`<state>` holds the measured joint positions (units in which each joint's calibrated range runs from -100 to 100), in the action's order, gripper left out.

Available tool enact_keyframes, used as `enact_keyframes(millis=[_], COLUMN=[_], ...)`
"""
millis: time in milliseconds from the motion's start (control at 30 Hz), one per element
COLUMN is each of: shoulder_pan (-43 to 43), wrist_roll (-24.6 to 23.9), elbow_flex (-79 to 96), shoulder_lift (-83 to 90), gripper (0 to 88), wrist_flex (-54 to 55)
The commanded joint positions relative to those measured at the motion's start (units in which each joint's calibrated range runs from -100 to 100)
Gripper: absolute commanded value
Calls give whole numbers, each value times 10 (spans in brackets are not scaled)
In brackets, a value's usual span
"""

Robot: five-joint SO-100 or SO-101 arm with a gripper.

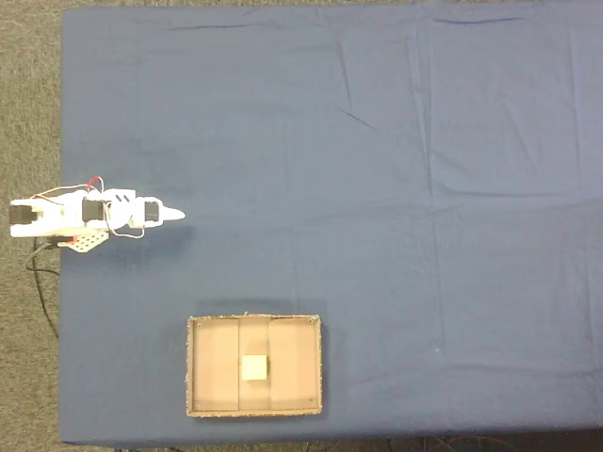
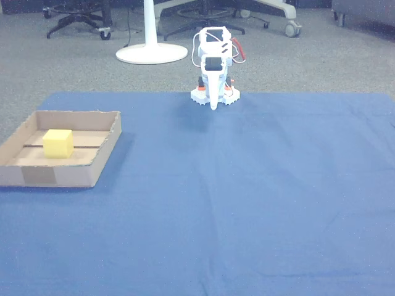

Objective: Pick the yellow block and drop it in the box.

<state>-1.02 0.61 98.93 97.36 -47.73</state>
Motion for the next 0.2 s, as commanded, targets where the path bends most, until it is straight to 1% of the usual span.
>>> enact_keyframes(millis=[0,167], shoulder_pan=[4,4], wrist_roll=[-1,-1], elbow_flex=[8,8], shoulder_lift=[3,3], gripper=[2,2], wrist_flex=[-1,-1])
